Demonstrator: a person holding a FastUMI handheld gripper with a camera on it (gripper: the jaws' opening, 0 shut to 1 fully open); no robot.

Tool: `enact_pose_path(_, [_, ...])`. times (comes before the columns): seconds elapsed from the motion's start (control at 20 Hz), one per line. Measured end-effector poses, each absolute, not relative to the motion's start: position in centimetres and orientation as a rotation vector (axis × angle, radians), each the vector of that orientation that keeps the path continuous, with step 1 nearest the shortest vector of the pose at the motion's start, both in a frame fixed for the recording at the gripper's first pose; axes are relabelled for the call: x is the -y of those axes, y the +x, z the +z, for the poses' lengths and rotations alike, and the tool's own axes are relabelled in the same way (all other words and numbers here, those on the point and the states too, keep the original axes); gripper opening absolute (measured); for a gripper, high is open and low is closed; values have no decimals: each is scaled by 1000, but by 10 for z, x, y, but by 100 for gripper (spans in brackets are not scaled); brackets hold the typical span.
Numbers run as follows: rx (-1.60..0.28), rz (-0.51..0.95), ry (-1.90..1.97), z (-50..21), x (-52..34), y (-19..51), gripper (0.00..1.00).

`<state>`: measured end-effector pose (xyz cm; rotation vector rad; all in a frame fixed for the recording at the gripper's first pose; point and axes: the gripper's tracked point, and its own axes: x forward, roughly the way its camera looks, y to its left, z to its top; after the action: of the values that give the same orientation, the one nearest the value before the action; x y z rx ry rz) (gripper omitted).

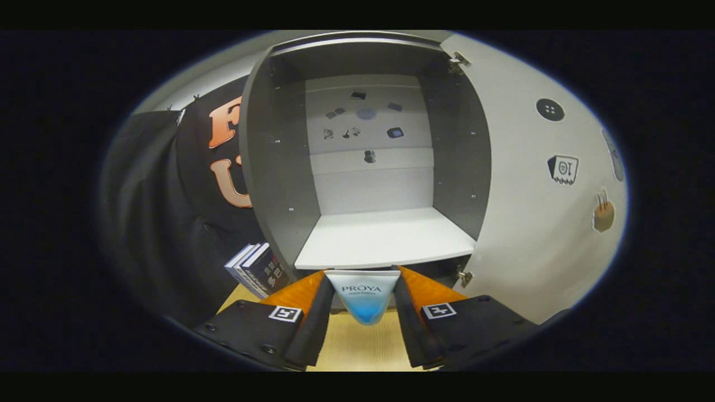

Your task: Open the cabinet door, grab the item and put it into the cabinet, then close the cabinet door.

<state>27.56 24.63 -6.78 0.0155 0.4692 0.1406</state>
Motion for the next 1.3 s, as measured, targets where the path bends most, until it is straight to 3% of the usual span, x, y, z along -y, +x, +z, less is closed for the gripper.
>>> enact_pose_path(0.45, [-438,129,-11,-31,-253,367,64])
enact_pose_path(1.3, [-525,112,-10,-89,-255,452,64])
